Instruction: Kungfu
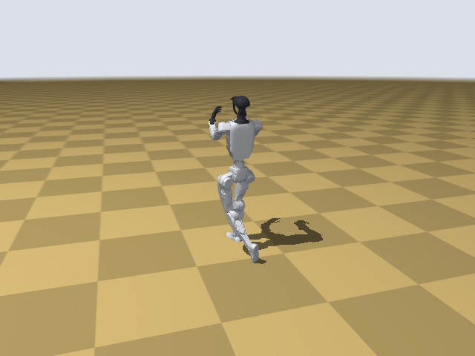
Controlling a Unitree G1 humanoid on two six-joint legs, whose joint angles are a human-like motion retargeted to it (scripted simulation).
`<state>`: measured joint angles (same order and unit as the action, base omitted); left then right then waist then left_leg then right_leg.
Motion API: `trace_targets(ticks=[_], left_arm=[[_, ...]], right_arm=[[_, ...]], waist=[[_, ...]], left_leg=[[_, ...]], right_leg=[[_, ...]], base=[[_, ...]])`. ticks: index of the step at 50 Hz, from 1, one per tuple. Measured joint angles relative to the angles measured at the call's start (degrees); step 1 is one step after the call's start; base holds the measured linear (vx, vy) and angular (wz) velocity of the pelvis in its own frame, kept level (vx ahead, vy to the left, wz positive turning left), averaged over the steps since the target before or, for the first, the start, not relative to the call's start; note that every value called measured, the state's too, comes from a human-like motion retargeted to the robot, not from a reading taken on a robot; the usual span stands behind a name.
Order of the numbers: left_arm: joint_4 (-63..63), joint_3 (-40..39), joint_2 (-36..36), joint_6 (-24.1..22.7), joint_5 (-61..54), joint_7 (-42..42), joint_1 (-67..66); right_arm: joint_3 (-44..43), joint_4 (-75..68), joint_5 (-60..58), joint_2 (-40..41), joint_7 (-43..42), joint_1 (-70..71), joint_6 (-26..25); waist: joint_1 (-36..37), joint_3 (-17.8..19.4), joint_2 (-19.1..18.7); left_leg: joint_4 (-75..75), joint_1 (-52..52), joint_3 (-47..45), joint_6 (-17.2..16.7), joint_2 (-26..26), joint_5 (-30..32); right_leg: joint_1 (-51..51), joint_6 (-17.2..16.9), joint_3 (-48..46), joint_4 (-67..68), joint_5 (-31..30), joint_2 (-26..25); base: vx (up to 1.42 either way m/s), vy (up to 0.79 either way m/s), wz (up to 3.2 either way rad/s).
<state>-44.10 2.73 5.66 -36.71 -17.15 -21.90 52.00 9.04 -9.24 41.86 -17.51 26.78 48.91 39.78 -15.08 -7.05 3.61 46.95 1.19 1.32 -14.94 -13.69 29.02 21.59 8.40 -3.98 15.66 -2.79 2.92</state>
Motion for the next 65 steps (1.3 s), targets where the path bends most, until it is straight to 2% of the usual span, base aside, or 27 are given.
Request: trace_targets(ticks=[3, 5, 7, 9, 11, 12, 15, 17, 18, 20, 22, 24, 25, 27, 28, 30, 32, 34, 38, 41, 43, 46, 49, 52, 55, 62, 65], left_arm=[[-7.7, -2.7, 2.3, 2.7, 7.8, -5.2, -12.8], [-10.7, -4.0, 5.6, 1.5, 13.1, -5.6, -21.2], [-12.6, -5.6, 9.6, 0.2, 18.8, -3.6, -29.6], [-13.3, -6.7, 13.4, 0.5, 24.4, -1.3, -38.5], [-13.2, -7.7, 15.7, 2.7, 28.9, -1.0, -48.0], [-12.8, -8.8, 16.3, 3.8, 30.5, -1.9, -52.9], [-10.5, -13.6, 16.2, 8.0, 32.6, -5.0, -67.1], [-9.5, -14.9, 14.7, 10.1, 32.2, -5.9, -73.5], [-9.0, -14.9, 14.3, 11.0, 31.5, -6.4, -76.3], [-7.5, -14.2, 13.8, 12.0, 30.9, -9.0, -81.9], [-5.5, -13.4, 14.4, 12.4, 33.3, -14.3, -86.3], [-3.2, -12.2, 15.5, 12.4, 37.8, -20.3, -89.0], [-2.1, -11.6, 16.2, 12.5, 40.3, -23.1, -89.9], [-0.4, -10.2, 17.3, 12.4, 44.3, -28.2, -91.1], [0.2, -9.7, 17.8, 12.4, 45.7, -30.6, -91.4], [0.4, -8.5, 17.9, 12.8, 47.3, -34.0, -91.7], [0.1, -7.9, 17.9, 13.7, 46.5, -36.2, -91.4], [0.0, -7.8, 17.8, 14.7, 43.5, -38.2, -90.8], [0.8, -8.0, 19.3, 15.9, 40.2, -40.0, -89.0], [3.0, -9.9, 21.4, 15.3, 46.1, -37.6, -87.3], [4.8, -12.5, 22.8, 14.4, 55.1, -32.1, -85.3], [6.4, -17.7, 22.7, 14.4, 68.1, -18.1, -80.0], [6.6, -21.3, 21.3, 15.0, 69.5, -8.8, -71.2], [6.3, -20.4, 19.1, 15.4, 58.6, -5.6, -59.5], [7.5, -16.0, 15.6, 14.2, 41.8, -4.5, -47.1], [14.0, -2.3, 5.3, 14.9, 12.6, 0.9, -25.8], [16.6, 1.8, 1.9, 16.2, 2.9, 1.5, -21.9]], right_arm=[[-4.9, -4.1, -6.4, 0.9, 5.1, -13.7, -0.2], [-10.0, -7.5, -15.6, 0.9, 6.8, -23.2, 0.2], [-15.2, -11.0, -28.0, 0.0, 6.5, -32.1, 0.6], [-19.5, -15.3, -43.7, -0.9, 4.7, -40.9, 0.9], [-23.1, -20.0, -62.0, -2.2, 1.8, -49.5, -0.7], [-24.5, -22.2, -71.5, -2.8, 0.5, -53.8, -2.7], [-27.3, -29.1, -98.9, -2.2, 0.1, -64.8, -12.1], [-28.0, -33.7, -107.2, -1.1, 4.1, -69.5, -15.6], [-28.2, -35.8, -108.7, -0.5, 6.6, -71.6, -16.4], [-28.2, -39.6, -107.9, 0.7, 11.6, -75.9, -16.6], [-28.0, -41.5, -102.0, 2.3, 15.5, -80.2, -15.5], [-27.5, -41.9, -95.2, 5.1, 18.6, -83.2, -15.0], [-27.0, -41.8, -91.8, 6.6, 20.3, -84.2, -14.9], [-26.0, -40.7, -86.7, 9.0, 23.6, -85.6, -15.1], [-25.8, -40.1, -84.8, 10.2, 25.0, -86.2, -15.2], [-25.5, -39.3, -81.9, 12.5, 26.2, -86.8, -15.4], [-24.9, -38.7, -78.7, 13.9, 26.3, -86.5, -15.9], [-23.9, -37.5, -77.4, 14.0, 26.2, -86.2, -15.6], [-23.0, -34.5, -80.2, 11.4, 24.7, -87.3, -13.1], [-23.6, -34.8, -80.6, 11.4, 23.4, -87.6, -14.7], [-23.9, -34.9, -82.5, 11.6, 21.7, -87.5, -16.7], [-24.4, -35.2, -89.3, 12.2, 15.2, -87.4, -17.7], [-26.1, -37.2, -97.4, 13.9, 2.9, -87.1, -19.4], [-28.4, -40.0, -100.9, 16.2, -10.0, -85.4, -24.3], [-31.2, -40.2, -95.7, 17.6, -15.1, -82.6, -24.4], [-33.2, -33.2, -67.5, 17.6, -17.2, -72.1, -17.0], [-32.0, -30.8, -54.8, 17.4, -13.5, -64.0, -14.3]], waist=[[2.7, -2.5, 2.0], [5.7, -1.9, 2.7], [8.4, 0.8, 2.9], [11.3, 3.1, 2.7], [14.8, 4.6, 2.3], [16.5, 5.0, 2.2], [20.5, 7.3, 0.5], [21.0, 9.6, 0.1], [20.6, 10.4, 0.4], [19.9, 11.1, 1.1], [19.8, 10.3, 1.1], [20.8, 9.9, 2.0], [21.5, 10.0, 2.7], [22.3, 10.2, 4.9], [22.2, 10.0, 5.6], [20.5, 8.8, 6.6], [18.5, 7.1, 6.5], [17.3, 5.2, 5.8], [14.2, 1.6, 5.1], [11.5, -0.6, 5.1], [9.6, -1.4, 5.2], [7.9, -1.9, 5.8], [8.1, -2.5, 6.5], [8.9, -2.8, 6.9], [9.7, -2.2, 6.4], [10.7, 0.0, 3.2], [10.7, 0.8, 1.1]], left_leg=[[17.0, -14.9, -7.2, 9.1, 5.3, -17.1], [23.0, -24.8, -11.6, 14.0, 9.3, -22.7], [22.5, -32.4, -13.3, 15.7, 10.9, -24.2], [17.5, -38.8, -13.1, 15.0, 11.9, -22.2], [8.0, -43.8, -12.3, 13.6, 13.5, -15.9], [1.5, -45.5, -11.6, 12.2, 14.5, -11.4], [-21.9, -45.8, -6.3, 4.8, 18.3, 1.0], [-35.3, -45.3, -6.7, 5.6, 20.7, -3.4], [-39.1, -46.5, -7.1, 8.2, 20.5, -9.9], [-43.7, -49.0, -11.6, 9.2, 21.0, -19.7], [-39.6, -52.5, -17.4, 8.2, 23.3, -20.4], [-28.4, -57.2, -13.6, 9.5, 23.9, -20.4], [-21.1, -59.9, -9.9, 10.4, 23.2, -20.0], [-7.2, -62.5, -7.0, 8.3, 19.0, -16.4], [-0.8, -63.1, -8.3, 7.4, 17.8, -15.4], [12.7, -63.9, -14.3, 9.7, 18.4, -17.2], [27.1, -63.5, -19.7, 14.9, 22.2, -21.4], [40.4, -62.4, -21.2, 17.4, 24.9, -24.6], [58.8, -58.5, -22.0, 16.8, 22.7, -27.3], [64.3, -55.2, -21.8, 16.4, 19.0, -27.9], [64.7, -53.3, -20.9, 16.8, 18.2, -28.2], [60.2, -51.2, -19.5, 16.8, 17.1, -28.7], [51.1, -50.5, -18.3, 15.9, 15.1, -30.0], [39.5, -50.5, -17.4, 14.9, 13.9, -30.7], [26.4, -50.1, -16.4, 13.2, 13.1, -29.7], [-2.9, -48.6, -9.6, 6.3, 11.5, -20.9], [-11.3, -48.4, -5.0, 3.8, 12.2, -16.4]], right_leg=[[-4.6, 0.2, 2.4, -2.4, 0.1, -1.3], [-7.4, 0.9, 4.6, -4.1, -0.1, -2.3], [-10.6, 2.3, 7.2, -5.2, 0.2, -4.3], [-13.4, 3.3, 9.4, -6.0, 0.4, -6.4], [-16.0, 3.6, 10.6, -6.6, 0.5, -7.9], [-17.1, 3.7, 11.2, -6.8, 0.6, -8.6], [-21.8, 4.5, 15.0, -6.8, 1.1, -11.8], [-24.6, 4.9, 16.3, -6.9, 1.7, -12.3], [-25.6, 4.8, 16.5, -7.2, 1.9, -11.8], [-26.6, 3.5, 17.0, -7.4, 2.6, -10.6], [-25.9, 3.1, 16.3, -6.8, 2.9, -10.6], [-24.2, 3.3, 16.1, -6.1, 3.0, -10.1], [-23.5, 3.6, 16.7, -5.7, 3.2, -9.7], [-22.9, 3.9, 18.3, -5.1, 4.3, -7.9], [-22.5, 3.9, 18.5, -5.0, 4.7, -7.1], [-21.7, 4.0, 17.9, -5.5, 5.1, -6.0], [-20.5, 4.2, 17.3, -5.7, 5.8, -6.4], [-19.0, 4.2, 17.7, -5.7, 6.3, -7.6], [-16.2, 4.5, 16.9, -7.0, 6.8, -8.3], [-14.4, 4.5, 15.5, -7.6, 7.5, -7.5], [-13.5, 4.8, 13.9, -7.6, 8.2, -7.4], [-13.0, 4.6, 12.7, -7.7, 9.1, -7.0], [-13.1, 3.4, 12.9, -8.0, 9.9, -6.4], [-13.6, 2.0, 13.3, -8.3, 10.4, -6.3], [-14.7, 0.7, 14.4, -8.5, 10.7, -6.9], [-18.0, -1.1, 22.2, -8.2, 10.8, -9.6], [-18.4, -1.5, 27.7, -7.2, 10.8, -10.6]], base=[[0.7, -0.68, -0.73], [0.4, -0.4, -1.11], [0.22, -0.3, -1.33], [0.27, -0.31, -1.42], [0.34, -0.27, -1.73], [0.48, -0.29, -1.97], [0.4, -0.16, -1.88], [0.24, -0.11, -0.95], [0.23, -0.14, -0.33], [0.21, -0.12, -0.1], [0.2, -0.12, -0.06], [0.02, -0.15, -0.28], [-0.09, -0.17, -0.49], [-0.01, -0.18, -0.34], [0.09, -0.15, 0.09], [0.1, -0.12, 0.49], [0.16, -0.14, 0.45], [0.18, -0.14, 0.14], [0.1, -0.19, 0.45], [0.05, -0.15, 0.66], [0.09, -0.23, 0.73], [0.02, -0.15, 0.44], [0.18, -0.1, 0.09], [0.12, -0.1, 0.0], [0.09, -0.07, -0.26], [0.11, -0.01, -1.04], [0.09, 0.09, -1.98]])
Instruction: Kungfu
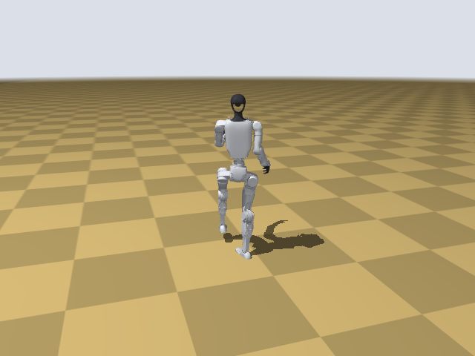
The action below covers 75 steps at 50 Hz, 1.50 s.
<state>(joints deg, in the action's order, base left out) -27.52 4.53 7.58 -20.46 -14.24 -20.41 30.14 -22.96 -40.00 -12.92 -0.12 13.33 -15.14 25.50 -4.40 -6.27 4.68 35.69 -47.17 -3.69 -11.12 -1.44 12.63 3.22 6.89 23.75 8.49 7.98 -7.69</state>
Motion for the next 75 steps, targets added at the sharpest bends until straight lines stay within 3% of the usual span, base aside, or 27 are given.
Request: trace_targets(ticks=[5, 10, 12, 13, 15, 18, 21, 25, 27, 33, 35, 38, 40, 42, 43, 45, 48, 52, 57, 65, 70, 75], left_arm=[[2.5, 3.5, -3.3, 2.3, -12.6, -4.2, -0.9], [-1.1, 5.7, -6.3, 4.8, -14.2, -12.8, -6.4], [-5.5, 7.0, -8.5, 4.4, -12.1, -15.3, -8.2], [-8.7, 7.7, -9.6, 3.5, -10.3, -16.4, -8.9], [-16.1, 9.4, -11.7, 1.9, -6.9, -17.2, -9.7], [-26.5, 9.9, -14.1, 2.1, -6.8, -20.9, -8.1], [-29.2, 10.5, -14.6, 5.2, -10.3, -23.9, -5.4], [-27.1, 10.3, -15.9, 2.8, -8.4, -20.3, -7.0], [-25.7, 10.5, -15.1, 3.5, -10.0, -19.6, -6.3], [-22.6, 7.7, -9.4, 15.0, -16.5, -22.5, -1.7], [-21.9, 5.4, -6.4, 19.3, -17.1, -22.9, 0.7], [-23.7, 2.0, -1.5, 22.3, -16.2, -22.9, 3.4], [-26.1, 0.9, 2.5, 23.3, -14.1, -22.6, 4.4], [-27.8, 1.7, 5.1, 23.4, -12.0, -21.6, 2.9], [-28.5, 2.0, 5.1, 23.3, -10.9, -21.3, 1.5], [-29.7, 2.7, 4.3, 23.8, -8.7, -22.1, -1.8], [-32.0, 4.9, 0.8, 26.4, -4.4, -27.7, -7.8], [-35.6, 8.1, -3.9, 31.6, -0.6, -37.7, -15.4], [-37.2, 9.9, -7.1, 36.4, -1.4, -41.5, -21.2], [-36.9, 9.8, -6.2, 32.0, 4.7, -41.3, -22.4], [-36.6, 7.3, -5.0, 33.5, 3.1, -40.2, -22.0], [-34.1, 5.5, -4.0, 32.3, -1.7, -35.1, -21.6]], right_arm=[[6.2, 0.4, 22.6, 1.1, 14.8, 14.8, -6.0], [16.2, -4.1, 30.5, 4.1, 17.2, 24.7, -13.2], [19.8, -7.4, 30.7, 4.5, 18.0, 27.1, -14.7], [21.4, -9.3, 30.3, 4.8, 18.9, 28.1, -15.7], [25.0, -12.5, 29.6, 5.2, 21.3, 29.3, -17.7], [25.9, -15.5, 27.3, 6.2, 27.3, 31.5, -18.6], [24.7, -17.1, 28.2, 6.6, 29.2, 33.3, -19.2], [27.1, -16.2, 30.7, 4.8, 27.8, 30.9, -14.5], [28.8, -14.5, 29.2, 2.7, 27.8, 30.5, -10.5], [33.5, -6.6, 25.8, -2.0, 30.3, 28.3, 3.2], [35.9, -2.3, 26.8, -4.5, 31.5, 28.3, 8.3], [40.3, 5.4, 31.9, -10.8, 34.3, 30.7, 13.7], [42.7, 13.3, 41.1, -16.9, 36.9, 34.2, 15.3], [42.9, 20.1, 50.4, -22.8, 37.6, 40.0, 14.9], [42.3, 23.0, 54.6, -26.1, 37.6, 43.4, 14.4], [40.0, 26.7, 61.3, -31.4, 36.5, 51.6, 13.0], [35.6, 26.4, 66.2, -36.6, 31.3, 65.3, 12.5], [30.7, 23.9, 69.6, -42.7, 22.5, 81.3, 9.1], [25.9, 22.6, 69.4, -45.6, 16.8, 94.2, 2.7], [25.2, 20.2, 62.8, -46.2, 4.4, 94.8, 11.3], [24.6, 18.9, 65.8, -44.5, 6.8, 89.9, 7.9], [23.6, 18.6, 66.2, -40.4, 9.0, 84.4, 3.6]], waist=[[0.1, 1.1, -3.6], [2.9, 4.4, -6.1], [3.3, 6.1, -5.6], [3.3, 6.4, -5.4], [3.8, 6.4, -4.2], [-3.3, 10.1, -7.4], [-3.3, 13.2, -7.1], [-1.0, 11.3, -3.3], [-0.8, 11.5, -3.4], [-0.5, 9.1, -2.6], [-0.1, 8.4, -1.8], [0.0, 6.7, -0.7], [-0.5, 5.8, -0.5], [-0.3, 4.3, -1.4], [-0.6, 3.2, -1.5], [-1.2, 1.6, -1.6], [-1.5, -0.3, -3.2], [-5.1, -1.6, -5.0], [-10.4, -2.1, -8.2], [-14.2, -2.1, -9.1], [-14.9, -1.9, -7.5], [-15.5, -0.8, -7.2]], left_leg=[[-7.6, 1.6, 11.7, -2.5, 2.8, 3.4], [-15.4, 11.5, 23.9, -3.9, 4.5, 10.4], [-18.4, 15.3, 15.7, -3.9, 5.0, 4.2], [-17.6, 15.1, 11.9, -3.9, 7.1, -5.4], [-14.9, 14.3, 3.5, 0.2, 9.2, -22.8], [-3.0, 3.3, 6.1, 1.4, 7.1, -26.3], [2.4, -1.8, 4.0, 2.3, 6.3, -29.3], [7.3, -5.0, -1.7, 3.8, 5.3, -32.7], [8.2, -4.9, -2.3, 3.4, 4.9, -34.6], [7.3, -0.5, -2.8, 2.5, 4.3, -37.3], [6.3, 2.3, -2.6, 2.9, 3.9, -36.9], [3.7, 7.4, -2.5, 3.8, 3.3, -36.4], [2.0, 10.8, -2.0, 6.5, 4.4, -34.7], [-1.0, 13.9, -2.6, 7.9, 6.9, -33.5], [-3.8, 16.2, -5.0, 9.6, 6.5, -32.7], [-10.8, 21.3, -8.5, 11.3, 6.0, -30.2], [-17.9, 25.1, -9.0, 10.4, 8.5, -26.2], [-24.3, 27.5, -6.4, 12.1, 7.6, -22.3], [-25.9, 26.2, -2.1, 14.9, 8.2, -20.8], [-25.7, 29.0, 0.7, 18.6, 6.1, -22.6], [-27.3, 31.8, -1.2, 19.2, 4.6, -22.9], [-29.1, 33.0, -3.9, 18.7, 4.7, -22.6]], right_leg=[[2.5, 0.0, 7.9, 4.0, 1.8, 0.1], [9.2, -1.2, 18.0, 15.0, 8.0, -0.1], [13.3, -3.6, 20.1, 21.8, 11.5, 2.1], [16.5, -4.4, 19.5, 25.0, 12.2, 1.6], [23.3, -7.6, 18.0, 30.0, 12.3, 2.3], [30.4, -11.7, 3.5, 33.4, 9.9, 5.5], [35.3, -9.6, -4.4, 33.5, 10.3, 10.8], [38.6, -11.9, 2.0, 31.6, 10.0, 12.7], [37.7, -12.8, 0.3, 27.7, 8.5, 15.2], [28.9, -15.6, 1.8, 15.2, 3.1, 17.7], [25.3, -16.9, 1.4, 11.7, -1.0, 18.3], [21.0, -19.2, -0.2, 9.8, -10.3, 18.5], [19.7, -21.9, -6.0, 10.8, -18.6, 17.0], [21.7, -21.9, -20.7, 14.3, -25.3, 17.0], [23.2, -21.9, -26.9, 17.2, -26.4, 19.4], [27.4, -21.9, -34.9, 27.7, -21.7, 19.9], [36.2, -21.9, -40.3, 48.4, -11.7, 12.8], [46.7, -21.9, -48.3, 75.1, 2.1, 12.6], [58.5, -21.9, -54.1, 92.8, 13.0, 9.0], [63.1, -21.9, -49.4, 92.6, 15.5, 7.8], [62.0, -19.1, -46.8, 88.1, 15.8, 8.5], [61.0, -19.5, -46.1, 84.9, 16.4, 6.0]], base=[[0.18, 0.19, -2.75], [0.26, 0.38, -3.28], [0.24, 0.51, -2.59], [0.23, 0.28, -2.26], [0.25, 0.21, -1.83], [-0.12, 0.28, 0.23], [-0.22, 0.24, -0.21], [0.29, 0.26, -0.64], [0.2, 0.36, -0.37], [0.43, 0.25, -0.26], [0.5, 0.16, -0.29], [0.54, 0.4, -0.45], [0.52, 0.16, -0.75], [0.43, 0.13, -1.07], [0.34, 0.46, -0.98], [0.26, 0.4, -0.85], [0.2, -0.01, -0.45], [0.16, -0.07, 0.51], [0.06, -0.13, 0.6], [0.02, -0.06, 0.33], [-0.23, -0.12, -0.18], [-0.38, -0.06, -0.45]])
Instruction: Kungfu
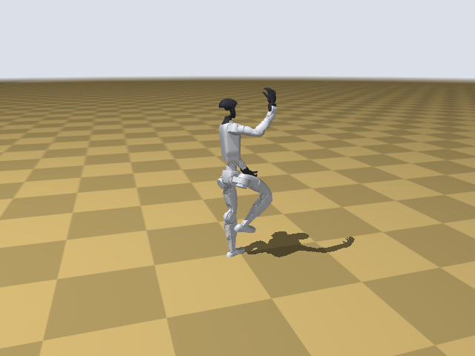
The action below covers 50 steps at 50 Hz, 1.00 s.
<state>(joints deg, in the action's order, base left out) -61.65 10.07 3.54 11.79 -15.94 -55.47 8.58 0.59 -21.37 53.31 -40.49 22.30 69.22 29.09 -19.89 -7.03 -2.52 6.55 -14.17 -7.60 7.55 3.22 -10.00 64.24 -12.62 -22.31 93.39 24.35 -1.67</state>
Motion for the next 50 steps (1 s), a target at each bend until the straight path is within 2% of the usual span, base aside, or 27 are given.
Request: trace_targets(ticks=[6, 10, 12, 15, 16, 17, 18, 19, 20, 22, 23, 25, 27, 29, 32, 35, 38, 40, 41, 45, 47, 48, 50], left_arm=[[4.2, -1.4, -1.1, -2.5, -9.3, 6.0, 2.4], [6.1, -2.4, -3.0, -4.5, -12.1, 8.3, 4.8], [6.3, -2.7, -4.2, -6.2, -13.3, 9.9, 6.4], [5.6, -2.6, -6.4, -9.5, -14.4, 12.4, 8.3], [5.1, -2.4, -7.0, -10.2, -14.5, 12.9, 8.6], [4.5, -2.1, -7.6, -10.9, -14.7, 13.3, 8.9], [3.6, -1.6, -8.2, -11.4, -15.1, 13.4, 8.9], [2.7, -1.2, -8.7, -11.4, -15.3, 13.1, 8.8], [1.8, -0.9, -9.1, -11.1, -15.6, 12.5, 8.6], [-0.3, 0.4, -9.9, -10.2, -15.4, 9.3, 7.1], [-1.6, 1.1, -10.9, -9.9, -15.9, 8.0, 7.0], [-4.7, 2.2, -12.2, -7.3, -17.9, 6.2, 7.0], [-6.5, 2.4, -12.6, -5.6, -20.0, 5.5, 5.7], [-7.1, 2.6, -13.1, -5.3, -20.6, 5.4, 4.1], [-6.1, 2.4, -12.6, -6.0, -20.1, 6.1, 3.0], [-4.0, 0.8, -11.1, -8.1, -19.2, 6.8, 3.0], [-0.5, -1.6, -9.0, -12.3, -18.0, 9.1, 3.4], [2.4, -3.5, -7.0, -15.3, -16.5, 10.9, 4.4], [3.5, -5.0, -5.7, -16.9, -14.9, 11.7, 5.2], [6.6, -12.9, 2.3, -23.6, -6.6, 13.6, 8.1], [7.4, -17.1, 7.9, -28.4, -1.8, 16.5, 9.2], [7.6, -19.4, 11.0, -31.0, 0.8, 18.9, 9.9], [7.5, -23.7, 16.9, -36.9, 5.7, 25.3, 11.1]], right_arm=[[1.6, 0.5, -0.7, 11.5, 6.1, -9.1, -8.9], [3.2, -1.5, -2.3, 22.0, 11.5, -18.2, -17.2], [4.1, -4.2, -2.3, 28.5, 14.6, -23.4, -22.2], [4.9, -9.7, 0.1, 37.9, 19.3, -32.0, -31.8], [5.1, -11.6, 2.1, 40.7, 19.8, -34.6, -35.3], [5.3, -13.7, 4.0, 43.4, 20.0, -37.2, -38.7], [5.3, -15.9, 5.8, 46.2, 19.8, -39.6, -41.9], [6.0, -17.9, 6.9, 48.5, 19.0, -41.7, -44.1], [6.9, -19.7, 7.6, 50.6, 18.0, -43.7, -45.7], [8.7, -19.0, 8.4, 49.5, 17.2, -46.3, -48.2], [10.0, -17.7, 6.2, 48.7, 17.6, -47.0, -48.1], [11.0, -16.2, -0.5, 48.4, 19.0, -49.1, -46.3], [12.0, -15.6, -3.2, 48.7, 19.4, -49.6, -43.7], [12.7, -14.3, -1.6, 48.2, 18.8, -48.4, -41.6], [11.6, -8.4, 2.0, 44.8, 19.0, -45.1, -41.2], [8.0, 1.2, 5.1, 38.9, 18.2, -40.7, -38.0], [2.3, 12.5, 7.1, 30.1, 14.5, -35.7, -29.7], [-2.9, 19.8, 6.6, 23.5, 11.7, -32.7, -23.0], [-5.9, 22.8, 5.5, 20.2, 9.9, -31.6, -19.6], [-16.9, 31.4, -2.1, 9.5, -2.3, -28.9, -4.8], [-20.4, 34.0, -7.4, 5.6, -12.1, -28.0, 2.6], [-21.9, 35.5, -10.5, 3.8, -17.9, -27.6, 6.0], [-24.0, 38.4, -17.9, 0.9, -30.3, -27.1, 11.5]], waist=[[-0.4, 2.0, 0.3], [0.7, 3.8, 2.3], [1.5, 4.8, 4.1], [2.7, 5.9, 6.6], [2.5, 6.3, 7.6], [2.8, 6.8, 7.9], [4.3, 7.5, 6.6], [6.3, 7.6, 6.5], [8.5, 7.5, 6.9], [7.8, 8.7, 4.9], [8.4, 9.9, 4.3], [8.9, 10.6, 3.3], [9.2, 9.7, 3.2], [9.3, 8.7, 2.3], [9.7, 7.4, 2.4], [11.4, 6.2, 3.1], [12.3, 5.4, 3.4], [11.6, 4.2, 4.0], [11.8, 3.9, 4.2], [16.5, 3.1, 5.2], [19.1, 3.3, 5.9], [20.5, 4.1, 5.8], [23.0, 6.9, 7.4]], left_leg=[[0.3, -0.4, -4.3, -1.0, -0.2, -0.8], [5.2, -1.9, -7.7, -2.7, -0.5, -3.8], [11.0, -4.3, -8.8, -3.3, -1.6, -6.4], [20.9, -8.9, -8.6, -4.1, -3.9, -11.3], [24.4, -10.4, -8.4, -4.0, -5.3, -13.3], [28.0, -12.0, -8.2, -4.1, -5.5, -15.3], [32.1, -13.9, -8.0, -4.7, -3.2, -17.3], [35.8, -15.7, -8.8, -5.4, -1.9, -19.1], [39.3, -17.4, -10.0, -5.9, -1.2, -20.8], [43.2, -20.9, -5.9, -6.6, -0.8, -21.9], [43.4, -21.6, -5.6, -6.8, -0.9, -21.4], [44.6, -23.2, -5.0, -7.4, -1.0, -21.1], [43.5, -22.6, -5.8, -7.9, -0.3, -20.2], [41.4, -21.5, -4.9, -8.6, -0.4, -18.3], [37.4, -19.5, -4.2, -10.0, -1.9, -13.6], [33.7, -17.1, -5.5, -11.8, -3.2, -5.7], [37.6, -18.8, -11.3, -15.1, -1.3, 8.0], [47.6, -21.5, -22.7, -12.0, 5.1, 10.4], [55.6, -23.9, -24.2, -10.4, 7.9, 8.0], [86.2, -38.7, -19.5, -7.7, 14.6, 2.5], [92.6, -45.5, -17.9, -3.6, 20.5, -0.7], [92.9, -47.9, -17.5, -0.3, 26.4, -1.9], [83.7, -49.0, -18.9, 2.6, 36.1, -1.3]], right_leg=[[-5.0, -2.0, 4.7, -7.7, -2.8, -3.6], [-13.9, -2.4, 12.5, -21.2, -6.8, -6.8], [-20.0, -2.2, 18.2, -30.9, -9.5, -6.8], [-29.7, 0.0, 26.4, -48.8, -18.2, -4.5], [-33.6, -1.2, 29.7, -56.1, -24.2, -3.5], [-36.5, 1.9, 31.7, -61.0, -24.2, -3.5], [-37.7, 13.6, 31.2, -60.8, -12.1, -5.4], [-37.4, 19.7, 31.2, -59.3, -6.8, -6.3], [-36.2, 23.1, 31.5, -57.0, -4.8, -6.8], [-29.9, 21.2, 27.1, -50.8, -4.7, -5.7], [-29.6, 22.3, 26.4, -50.3, -4.2, -6.0], [-30.6, 24.2, 24.7, -51.0, -3.0, -5.6], [-30.5, 25.0, 23.9, -50.8, -2.5, -5.2], [-31.4, 25.0, 21.9, -52.1, -2.8, -4.0], [-34.7, 25.2, 20.3, -56.3, -4.0, -2.3], [-38.3, 26.0, 19.6, -60.3, -5.3, -1.3], [-41.7, 25.3, 17.9, -64.5, -6.6, 1.2], [-42.7, 24.9, 15.2, -66.7, -7.0, 3.9], [-43.1, 24.8, 13.9, -67.4, -7.2, 4.6], [-45.0, 26.0, 12.1, -71.2, -9.5, 3.1], [-46.2, 26.9, 12.6, -73.0, -10.5, 1.4], [-47.2, 27.5, 13.0, -73.6, -10.8, -0.1], [-49.4, 27.6, 15.4, -73.6, -10.9, -0.4]], base=[[-0.35, 0.03, -0.53], [-0.25, -0.01, -0.51], [-0.2, -0.02, -0.38], [-0.13, -0.07, -0.08], [-0.08, -0.1, 0.34], [-0.07, -0.12, 0.08], [0.03, -0.23, -0.54], [0.16, -0.35, -1.05], [0.2, -0.33, -0.3], [0.03, -0.1, 0.71], [-0.1, 0.1, 0.7], [0.0, 0.1, 0.59], [0.22, 0.0, 0.61], [0.27, 0.06, 1.07], [0.19, 0.12, 0.94], [0.16, 0.18, 0.6], [0.09, 0.16, 1.04], [0.01, 0.14, 1.69], [0.01, 0.08, 1.45], [0.06, -0.08, 0.22], [0.08, -0.2, -0.57], [0.05, -0.16, -0.94], [-0.06, -0.07, -1.09]])
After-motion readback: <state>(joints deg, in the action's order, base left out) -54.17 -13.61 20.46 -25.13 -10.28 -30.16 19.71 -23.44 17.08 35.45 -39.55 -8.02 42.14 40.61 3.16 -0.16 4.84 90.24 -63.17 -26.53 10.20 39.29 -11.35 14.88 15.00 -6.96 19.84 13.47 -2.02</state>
